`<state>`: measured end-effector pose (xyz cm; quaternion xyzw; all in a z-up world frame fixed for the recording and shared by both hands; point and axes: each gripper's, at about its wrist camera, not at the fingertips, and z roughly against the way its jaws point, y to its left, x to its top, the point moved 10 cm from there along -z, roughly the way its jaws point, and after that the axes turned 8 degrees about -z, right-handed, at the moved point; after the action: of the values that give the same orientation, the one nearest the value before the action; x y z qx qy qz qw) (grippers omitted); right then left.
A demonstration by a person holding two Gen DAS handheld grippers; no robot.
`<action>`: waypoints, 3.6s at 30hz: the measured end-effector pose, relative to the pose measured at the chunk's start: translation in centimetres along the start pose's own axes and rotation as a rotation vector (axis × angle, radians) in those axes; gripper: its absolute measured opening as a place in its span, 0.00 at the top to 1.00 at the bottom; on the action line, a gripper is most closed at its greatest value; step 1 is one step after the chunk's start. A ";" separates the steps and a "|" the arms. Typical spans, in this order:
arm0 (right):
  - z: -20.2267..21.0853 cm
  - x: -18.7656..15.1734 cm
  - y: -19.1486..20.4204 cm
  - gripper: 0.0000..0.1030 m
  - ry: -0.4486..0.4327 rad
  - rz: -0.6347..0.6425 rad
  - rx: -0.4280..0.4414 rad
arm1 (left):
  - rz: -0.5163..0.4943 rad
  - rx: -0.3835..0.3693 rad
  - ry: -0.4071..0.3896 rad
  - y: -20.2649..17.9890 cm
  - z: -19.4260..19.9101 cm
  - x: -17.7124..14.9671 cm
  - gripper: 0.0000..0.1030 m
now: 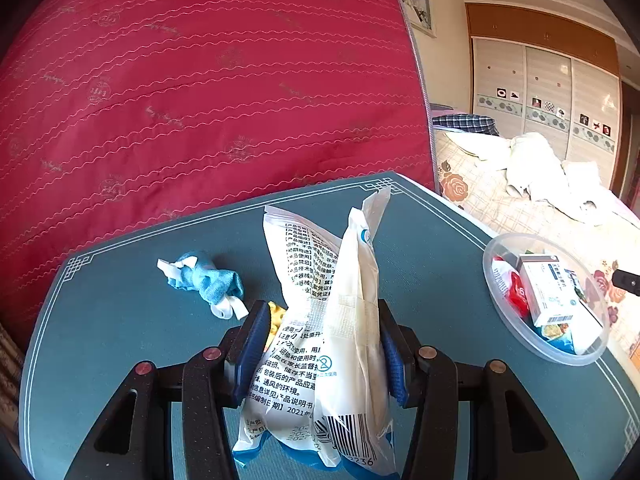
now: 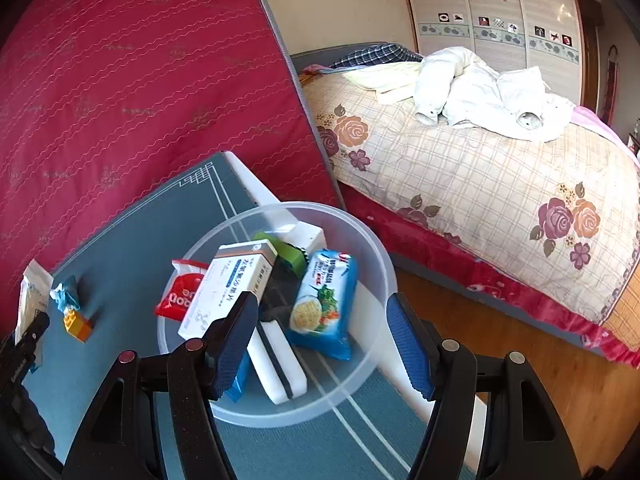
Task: Organize objects
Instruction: 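Carry the white-blue wrapped packet with the left gripper into the bowl and release it, then move the right gripper to the yellow-orange block and grasp it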
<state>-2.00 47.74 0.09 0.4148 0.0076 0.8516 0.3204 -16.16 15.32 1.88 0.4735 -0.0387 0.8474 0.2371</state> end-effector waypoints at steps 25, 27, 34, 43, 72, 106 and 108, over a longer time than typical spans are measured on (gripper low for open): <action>0.5 -2.2 -5.3 0.34 -0.041 0.039 0.047 | -0.128 -0.153 0.108 -15.5 -0.3 0.7 0.47; 0.5 -2.1 -5.7 0.34 -0.043 0.036 0.048 | -0.140 -0.166 0.112 -16.7 -0.4 1.0 0.47; 0.2 -1.7 -6.9 0.34 -0.043 -0.006 0.050 | -0.175 -0.210 0.112 -20.7 -0.9 2.2 0.47; 1.0 -0.3 -8.6 0.34 -0.068 -0.060 0.042 | -0.190 -0.263 0.108 -24.2 -1.6 3.5 0.47; 2.3 -2.2 -4.1 0.34 -0.132 0.101 0.024 | -0.023 -0.052 0.073 -10.1 1.4 1.8 0.13; 3.7 -9.8 16.2 0.33 -0.057 0.372 0.307 | 0.234 0.112 0.157 7.9 1.1 -6.4 0.11; 3.1 -10.9 17.9 0.33 -0.018 0.398 0.342 | 0.247 0.117 0.161 8.8 0.7 -6.6 0.11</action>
<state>-4.51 26.65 -0.53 0.4639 0.0666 0.8805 0.0719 -16.52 4.92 -1.75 0.4089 -0.0279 0.9061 0.1053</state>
